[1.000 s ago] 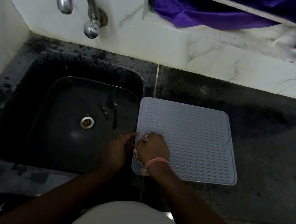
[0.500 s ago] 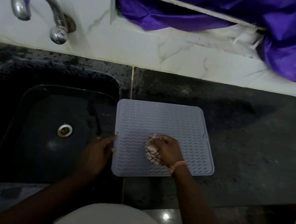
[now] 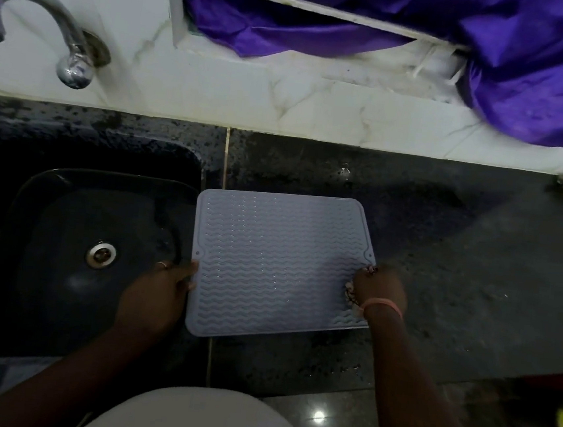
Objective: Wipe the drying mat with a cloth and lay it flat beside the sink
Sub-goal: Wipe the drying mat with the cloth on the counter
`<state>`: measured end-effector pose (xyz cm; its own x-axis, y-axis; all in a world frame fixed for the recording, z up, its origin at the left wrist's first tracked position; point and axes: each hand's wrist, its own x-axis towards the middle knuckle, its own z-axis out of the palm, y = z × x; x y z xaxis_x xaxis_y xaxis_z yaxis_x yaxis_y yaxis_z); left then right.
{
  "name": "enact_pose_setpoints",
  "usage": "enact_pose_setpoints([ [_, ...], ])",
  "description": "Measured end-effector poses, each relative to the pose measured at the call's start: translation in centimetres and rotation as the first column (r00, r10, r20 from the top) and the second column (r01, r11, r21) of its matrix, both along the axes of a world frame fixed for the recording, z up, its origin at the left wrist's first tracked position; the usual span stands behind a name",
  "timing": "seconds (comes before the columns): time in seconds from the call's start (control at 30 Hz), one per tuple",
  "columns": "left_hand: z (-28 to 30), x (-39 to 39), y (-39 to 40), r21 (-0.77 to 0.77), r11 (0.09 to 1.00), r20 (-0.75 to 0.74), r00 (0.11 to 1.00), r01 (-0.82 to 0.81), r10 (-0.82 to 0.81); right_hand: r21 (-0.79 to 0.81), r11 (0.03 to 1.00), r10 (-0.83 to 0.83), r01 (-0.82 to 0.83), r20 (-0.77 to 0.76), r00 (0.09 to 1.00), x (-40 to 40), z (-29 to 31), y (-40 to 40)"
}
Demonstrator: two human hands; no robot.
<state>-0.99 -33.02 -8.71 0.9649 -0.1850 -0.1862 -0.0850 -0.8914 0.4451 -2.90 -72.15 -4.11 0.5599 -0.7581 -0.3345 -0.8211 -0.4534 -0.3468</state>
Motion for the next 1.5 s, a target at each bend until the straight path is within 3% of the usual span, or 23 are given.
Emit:
enact_pose_setpoints([
  [0.4, -0.3, 0.1, -0.3, 0.044, 0.999, -0.025, 1.0, 0.001, 0.0, 0.06, 0.977, 0.209, -0.206, -0.049, 0.977, 0.9, 0.1, 2.7],
  [0.57, -0.1, 0.1, -0.1, 0.053, 0.999, -0.037, 0.999, 0.004, -0.002, 0.049, 0.968, 0.243, -0.248, 0.091, 0.966, 0.1, -1.8, 7.4],
  [0.97, 0.5, -0.3, 0.1, -0.022, 0.999, -0.041, 0.999, 0.026, -0.027, 0.011, 0.873, 0.483, -0.488, 0.126, 0.866, 0.0, -2.2, 15.6],
  [1.1, 0.7, -0.3, 0.2, -0.053, 0.999, -0.042, 0.999, 0.013, -0.015, 0.275, 0.874, 0.334, -0.401, 0.259, 0.906, 0.2, -1.8, 15.3],
  [1.2, 0.6, -0.3, 0.4, -0.076, 0.997, -0.052, 0.998, 0.027, -0.031, 0.583, 0.76, 0.101, -0.287, 0.331, 0.938, 0.3, -0.8, 15.0],
  [1.3, 0.7, -0.2, 0.5, -0.065, 0.997, -0.061, 0.998, 0.03, -0.034, 0.683, 0.699, -0.045, -0.209, 0.334, 0.941, -0.4, -0.4, 14.2],
  [1.37, 0.9, -0.2, 0.4, -0.052, 0.998, -0.057, 0.998, 0.021, -0.024, 0.599, 0.79, -0.088, -0.133, 0.326, 0.941, -0.7, -0.7, 12.3],
  [1.43, 1.0, -0.3, 0.3, -0.049, 0.999, -0.061, 0.998, 0.02, -0.023, 0.4, 0.908, 0.004, -0.125, 0.29, 0.957, -0.9, -0.9, 10.2],
  [1.5, 1.0, -0.4, 0.3, -0.056, 0.998, -0.074, 0.997, 0.004, -0.008, 0.256, 0.958, 0.046, -0.127, 0.3, 0.953, -1.0, -0.4, 9.0],
])
